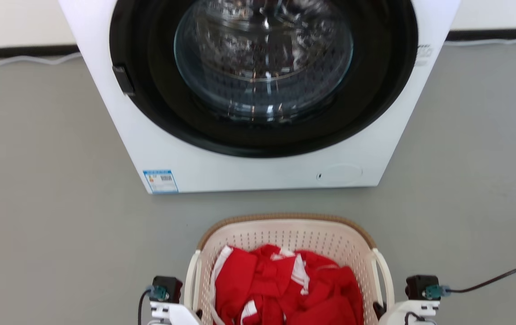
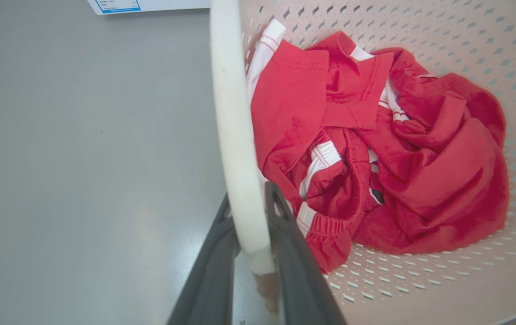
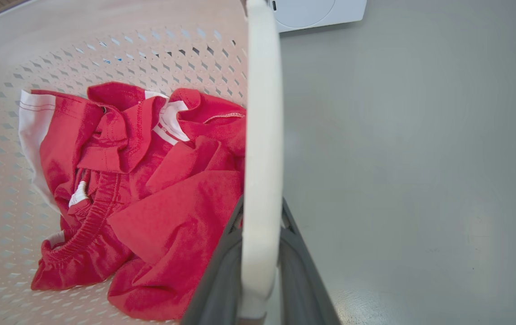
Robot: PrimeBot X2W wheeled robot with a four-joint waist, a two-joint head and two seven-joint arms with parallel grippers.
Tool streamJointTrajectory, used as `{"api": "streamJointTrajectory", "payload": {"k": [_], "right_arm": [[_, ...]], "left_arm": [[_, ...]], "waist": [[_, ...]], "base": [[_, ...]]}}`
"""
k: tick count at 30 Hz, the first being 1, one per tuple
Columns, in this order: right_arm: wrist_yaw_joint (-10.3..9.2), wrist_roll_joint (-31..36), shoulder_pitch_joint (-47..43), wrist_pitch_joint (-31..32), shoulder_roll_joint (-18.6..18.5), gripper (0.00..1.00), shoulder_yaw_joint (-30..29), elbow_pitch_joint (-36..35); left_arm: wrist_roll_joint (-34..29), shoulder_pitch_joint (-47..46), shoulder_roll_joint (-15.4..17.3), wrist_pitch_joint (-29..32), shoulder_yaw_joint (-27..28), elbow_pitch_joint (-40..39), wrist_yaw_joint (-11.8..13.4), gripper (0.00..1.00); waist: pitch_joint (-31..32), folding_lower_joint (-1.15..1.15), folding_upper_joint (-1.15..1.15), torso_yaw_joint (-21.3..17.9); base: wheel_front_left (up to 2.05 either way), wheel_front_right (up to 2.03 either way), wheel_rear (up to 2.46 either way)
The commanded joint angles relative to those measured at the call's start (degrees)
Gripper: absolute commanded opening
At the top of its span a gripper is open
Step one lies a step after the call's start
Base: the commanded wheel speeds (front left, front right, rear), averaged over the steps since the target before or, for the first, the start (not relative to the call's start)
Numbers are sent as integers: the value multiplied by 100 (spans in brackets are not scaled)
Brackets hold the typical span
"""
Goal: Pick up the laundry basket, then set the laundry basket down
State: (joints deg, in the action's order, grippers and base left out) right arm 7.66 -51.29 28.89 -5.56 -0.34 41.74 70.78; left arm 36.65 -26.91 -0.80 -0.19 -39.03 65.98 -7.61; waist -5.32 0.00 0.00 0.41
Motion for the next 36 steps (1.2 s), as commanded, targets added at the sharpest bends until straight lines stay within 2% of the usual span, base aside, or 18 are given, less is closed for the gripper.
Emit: {"api": "streamJointTrajectory", "payload": {"k": [1,13,36], "right_arm": [[-17,-95,-98,-16,-254,0,63,65],[-17,-538,-147,132,-254,0,352,232],[-17,-1070,-31,14,-254,0,862,301]], "left_arm": [[32,11,371,-18,114,56,12,0],[200,151,369,173,-39,123,12,0],[475,84,368,154,-153,132,28,0]], "waist": [[218,0,0,-59],[554,0,0,-160],[546,0,0,-138]], "base": [[0,0,0],[0,0,0],[0,0,0]]}}
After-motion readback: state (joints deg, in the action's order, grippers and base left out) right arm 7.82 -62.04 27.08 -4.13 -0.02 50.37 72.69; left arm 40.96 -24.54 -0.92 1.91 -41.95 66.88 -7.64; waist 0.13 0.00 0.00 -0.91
